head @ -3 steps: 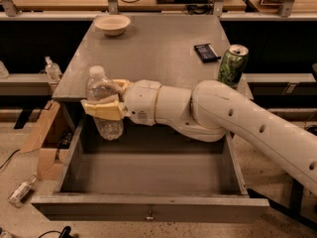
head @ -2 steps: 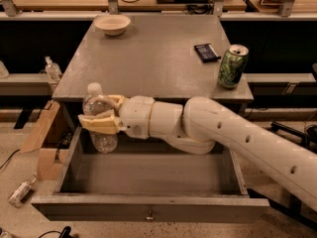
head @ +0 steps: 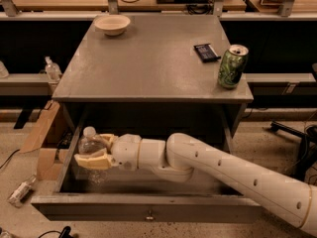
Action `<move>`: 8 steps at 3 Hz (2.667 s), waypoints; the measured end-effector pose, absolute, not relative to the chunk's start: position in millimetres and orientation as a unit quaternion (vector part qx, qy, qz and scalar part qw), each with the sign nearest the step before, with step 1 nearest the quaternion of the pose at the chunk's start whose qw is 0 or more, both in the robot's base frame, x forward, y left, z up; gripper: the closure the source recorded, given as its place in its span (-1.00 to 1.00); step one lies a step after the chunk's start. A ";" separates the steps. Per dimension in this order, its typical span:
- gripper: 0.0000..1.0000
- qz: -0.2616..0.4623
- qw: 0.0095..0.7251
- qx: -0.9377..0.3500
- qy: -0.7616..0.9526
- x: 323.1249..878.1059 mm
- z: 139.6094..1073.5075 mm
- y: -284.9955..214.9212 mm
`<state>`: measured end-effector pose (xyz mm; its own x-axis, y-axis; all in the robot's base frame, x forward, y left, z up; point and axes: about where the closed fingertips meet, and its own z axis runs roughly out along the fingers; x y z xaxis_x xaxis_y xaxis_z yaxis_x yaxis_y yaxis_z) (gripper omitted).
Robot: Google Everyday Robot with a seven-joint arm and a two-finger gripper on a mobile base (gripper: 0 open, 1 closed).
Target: Place water bottle into top drawer
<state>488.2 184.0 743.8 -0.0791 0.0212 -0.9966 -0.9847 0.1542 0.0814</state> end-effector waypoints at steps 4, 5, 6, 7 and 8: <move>1.00 0.415 0.529 -0.489 0.557 523.0 697.7 158.9; 1.00 0.411 0.538 -0.485 0.554 525.6 690.2 157.9; 0.52 0.413 0.537 -0.486 0.553 524.3 690.8 160.3; 0.05 0.414 0.537 -0.486 0.552 523.6 691.2 161.8; -0.44 0.415 0.536 -0.487 0.550 522.7 691.7 163.6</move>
Offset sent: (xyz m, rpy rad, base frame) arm 0.0325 -0.0204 -0.0477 -0.1514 -0.0825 0.0132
